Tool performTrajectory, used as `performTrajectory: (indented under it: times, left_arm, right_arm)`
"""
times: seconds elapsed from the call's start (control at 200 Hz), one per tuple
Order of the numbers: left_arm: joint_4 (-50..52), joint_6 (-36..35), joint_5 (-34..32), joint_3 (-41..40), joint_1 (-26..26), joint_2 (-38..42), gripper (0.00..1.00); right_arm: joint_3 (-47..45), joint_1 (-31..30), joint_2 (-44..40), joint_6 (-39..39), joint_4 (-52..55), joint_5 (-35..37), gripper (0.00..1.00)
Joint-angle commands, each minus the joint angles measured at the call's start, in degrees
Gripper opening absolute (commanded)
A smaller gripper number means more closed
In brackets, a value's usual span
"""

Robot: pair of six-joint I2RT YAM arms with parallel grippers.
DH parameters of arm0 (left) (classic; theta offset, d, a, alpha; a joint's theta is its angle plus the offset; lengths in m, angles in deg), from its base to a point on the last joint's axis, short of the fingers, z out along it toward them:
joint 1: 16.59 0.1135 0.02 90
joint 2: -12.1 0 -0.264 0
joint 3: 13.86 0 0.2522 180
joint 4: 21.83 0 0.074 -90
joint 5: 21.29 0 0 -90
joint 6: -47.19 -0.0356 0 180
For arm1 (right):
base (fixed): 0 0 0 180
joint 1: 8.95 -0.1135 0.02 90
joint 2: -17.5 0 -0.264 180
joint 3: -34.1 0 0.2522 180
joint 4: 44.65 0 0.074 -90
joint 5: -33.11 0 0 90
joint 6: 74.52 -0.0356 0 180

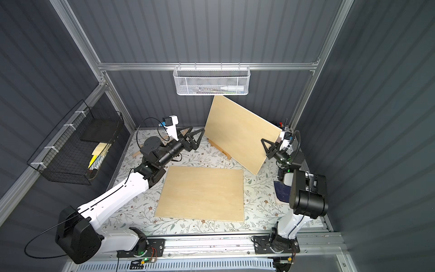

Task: Disassemble the easel
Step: Pick up the drawing board from the easel.

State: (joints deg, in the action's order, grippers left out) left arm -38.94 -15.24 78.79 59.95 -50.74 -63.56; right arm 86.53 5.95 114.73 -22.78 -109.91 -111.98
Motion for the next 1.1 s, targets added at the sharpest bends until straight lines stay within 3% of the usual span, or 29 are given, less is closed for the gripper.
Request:
performTrajectory:
  times: [0.0, 0.225, 1.096]
  left_arm:
    - [0.16, -1.38, -0.70, 2.00, -0.13, 0.73, 0.99]
    - [0.29, -1.54, -1.13, 2.07, -0.17, 0.42, 1.00]
    - [0.72, -1.82, -1.69, 2.34, -0.13, 0.67, 0.99]
  right_arm:
    - [-0.81, 0.12, -3.56, -1.53, -2.06, 1.87, 0.00]
    - [-4.55, 0.97, -9.59, -1.29, -1.98, 7.00, 0.00]
    - [-13.18, 1.54, -25.24, -2.29, -2.08, 15.15, 0.00]
